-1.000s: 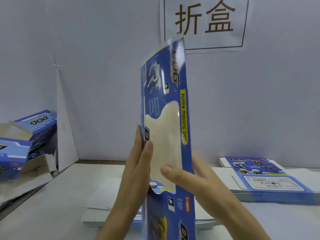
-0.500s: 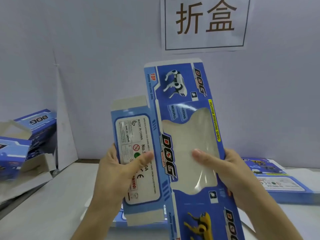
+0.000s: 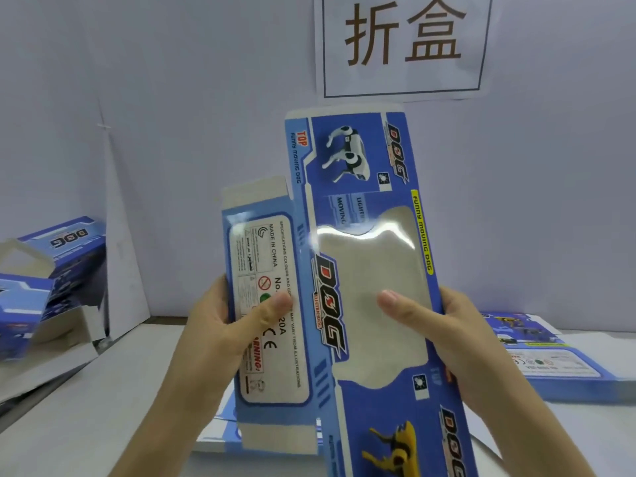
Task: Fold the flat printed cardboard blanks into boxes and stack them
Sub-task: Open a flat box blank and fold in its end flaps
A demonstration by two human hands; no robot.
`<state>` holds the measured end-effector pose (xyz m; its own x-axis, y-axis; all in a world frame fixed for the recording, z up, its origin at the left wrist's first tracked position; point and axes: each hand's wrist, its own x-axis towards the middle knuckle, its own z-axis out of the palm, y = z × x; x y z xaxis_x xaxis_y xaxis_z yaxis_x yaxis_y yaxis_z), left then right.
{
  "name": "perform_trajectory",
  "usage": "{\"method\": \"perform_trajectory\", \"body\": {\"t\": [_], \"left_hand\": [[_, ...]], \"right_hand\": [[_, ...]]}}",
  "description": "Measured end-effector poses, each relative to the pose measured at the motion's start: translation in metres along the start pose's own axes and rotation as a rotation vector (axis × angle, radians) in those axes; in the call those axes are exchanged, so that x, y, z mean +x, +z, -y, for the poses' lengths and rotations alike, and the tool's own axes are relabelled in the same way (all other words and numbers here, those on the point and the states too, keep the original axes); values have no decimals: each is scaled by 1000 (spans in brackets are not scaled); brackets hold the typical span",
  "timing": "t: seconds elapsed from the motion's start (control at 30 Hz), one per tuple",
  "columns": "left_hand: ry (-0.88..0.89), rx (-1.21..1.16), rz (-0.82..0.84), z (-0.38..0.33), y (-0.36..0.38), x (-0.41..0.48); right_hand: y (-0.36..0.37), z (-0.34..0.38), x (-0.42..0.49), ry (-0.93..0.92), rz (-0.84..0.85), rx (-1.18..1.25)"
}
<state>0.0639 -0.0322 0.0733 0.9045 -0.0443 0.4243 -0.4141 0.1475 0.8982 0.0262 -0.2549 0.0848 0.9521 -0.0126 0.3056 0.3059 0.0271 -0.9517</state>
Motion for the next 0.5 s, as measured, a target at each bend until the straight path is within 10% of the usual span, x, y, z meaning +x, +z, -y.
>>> {"method": "perform_trajectory", "body": {"t": [0.5], "left_hand": [[37,16,-31,-1,0,-2]], "right_hand": [[0,-3,0,10,5,52]]}}
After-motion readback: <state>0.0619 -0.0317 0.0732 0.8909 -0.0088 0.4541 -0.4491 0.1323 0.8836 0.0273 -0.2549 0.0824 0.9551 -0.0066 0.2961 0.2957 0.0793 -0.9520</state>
